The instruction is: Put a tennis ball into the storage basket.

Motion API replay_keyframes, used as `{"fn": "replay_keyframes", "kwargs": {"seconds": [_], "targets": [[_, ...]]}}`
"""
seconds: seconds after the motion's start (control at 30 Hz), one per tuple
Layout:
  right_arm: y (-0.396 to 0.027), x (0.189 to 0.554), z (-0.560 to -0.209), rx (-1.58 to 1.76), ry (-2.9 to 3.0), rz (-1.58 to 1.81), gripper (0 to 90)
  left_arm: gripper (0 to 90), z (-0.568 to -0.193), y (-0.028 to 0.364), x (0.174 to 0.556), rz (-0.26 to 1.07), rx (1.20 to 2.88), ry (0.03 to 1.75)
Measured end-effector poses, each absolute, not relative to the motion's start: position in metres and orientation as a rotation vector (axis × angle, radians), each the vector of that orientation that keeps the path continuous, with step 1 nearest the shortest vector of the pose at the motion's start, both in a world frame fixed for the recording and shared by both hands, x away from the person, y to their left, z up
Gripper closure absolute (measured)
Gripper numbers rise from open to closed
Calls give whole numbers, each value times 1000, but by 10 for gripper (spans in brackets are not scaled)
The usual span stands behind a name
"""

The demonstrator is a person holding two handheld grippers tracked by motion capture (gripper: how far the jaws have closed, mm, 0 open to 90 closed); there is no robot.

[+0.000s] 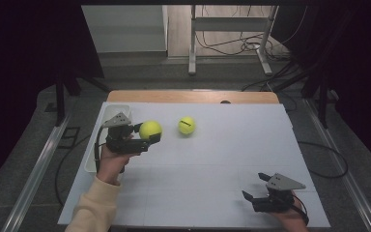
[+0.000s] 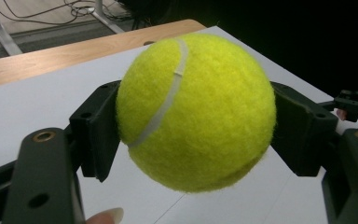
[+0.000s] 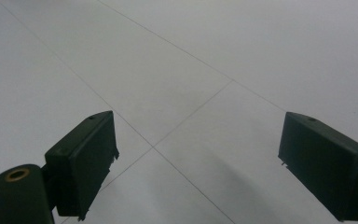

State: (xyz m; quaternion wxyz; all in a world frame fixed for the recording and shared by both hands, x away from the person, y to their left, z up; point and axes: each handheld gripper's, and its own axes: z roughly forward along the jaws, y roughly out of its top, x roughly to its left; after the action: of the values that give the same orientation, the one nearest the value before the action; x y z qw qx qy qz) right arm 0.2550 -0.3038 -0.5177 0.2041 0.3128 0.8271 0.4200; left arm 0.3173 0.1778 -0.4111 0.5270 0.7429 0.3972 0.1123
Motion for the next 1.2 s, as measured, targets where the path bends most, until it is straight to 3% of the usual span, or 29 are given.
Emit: {"fn": "replay_keyframes", "kwargs": {"seconds": [1.2], "targets": [[-303, 255, -519, 870, 2306, 1172, 121, 258, -408, 215, 321, 351, 1681, 1053]]}}
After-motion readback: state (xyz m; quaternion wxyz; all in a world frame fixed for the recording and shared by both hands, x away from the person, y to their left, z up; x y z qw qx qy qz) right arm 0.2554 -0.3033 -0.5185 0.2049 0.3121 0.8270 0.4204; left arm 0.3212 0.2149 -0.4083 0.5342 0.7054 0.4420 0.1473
